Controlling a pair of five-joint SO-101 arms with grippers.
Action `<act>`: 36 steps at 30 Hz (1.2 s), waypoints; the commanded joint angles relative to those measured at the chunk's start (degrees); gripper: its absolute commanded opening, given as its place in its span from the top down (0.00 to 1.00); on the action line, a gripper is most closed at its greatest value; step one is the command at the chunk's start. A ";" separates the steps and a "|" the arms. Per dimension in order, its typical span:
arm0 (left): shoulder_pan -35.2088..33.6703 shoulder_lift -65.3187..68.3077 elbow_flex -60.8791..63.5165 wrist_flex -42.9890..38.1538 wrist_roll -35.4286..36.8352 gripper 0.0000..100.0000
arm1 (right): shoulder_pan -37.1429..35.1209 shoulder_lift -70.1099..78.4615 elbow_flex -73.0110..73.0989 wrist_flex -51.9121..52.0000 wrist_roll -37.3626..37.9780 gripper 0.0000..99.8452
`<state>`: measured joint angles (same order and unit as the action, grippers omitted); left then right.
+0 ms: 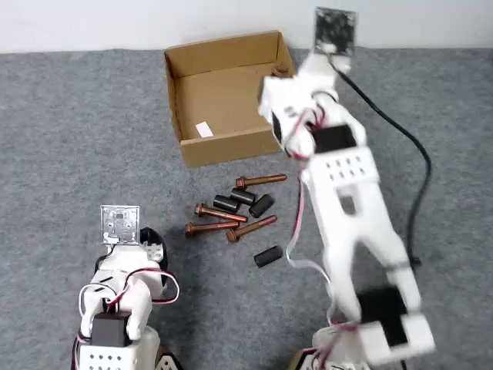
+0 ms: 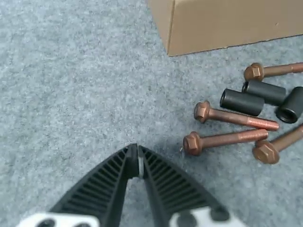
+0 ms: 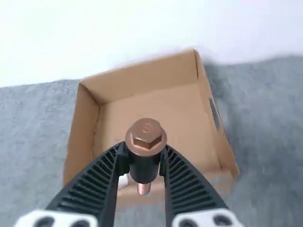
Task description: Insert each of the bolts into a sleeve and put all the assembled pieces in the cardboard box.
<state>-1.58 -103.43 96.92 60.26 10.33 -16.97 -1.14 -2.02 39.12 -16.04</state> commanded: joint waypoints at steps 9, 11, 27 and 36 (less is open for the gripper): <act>-0.44 -0.53 -0.40 -1.67 -0.09 1.00 | 0.48 28.62 -26.29 -2.95 7.47 0.99; -0.44 -0.44 -0.40 -1.67 -0.09 1.00 | 0.57 32.66 -28.40 -2.68 7.65 0.99; -0.26 -0.35 -0.40 -0.97 0.00 1.00 | -0.40 44.79 -42.81 13.41 13.80 0.83; -0.26 -0.35 -0.40 -0.97 0.00 1.00 | -1.27 42.68 -54.95 29.41 13.63 0.98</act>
<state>-1.58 -103.43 96.92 60.18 10.42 -17.23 45.10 -50.90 63.03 -2.95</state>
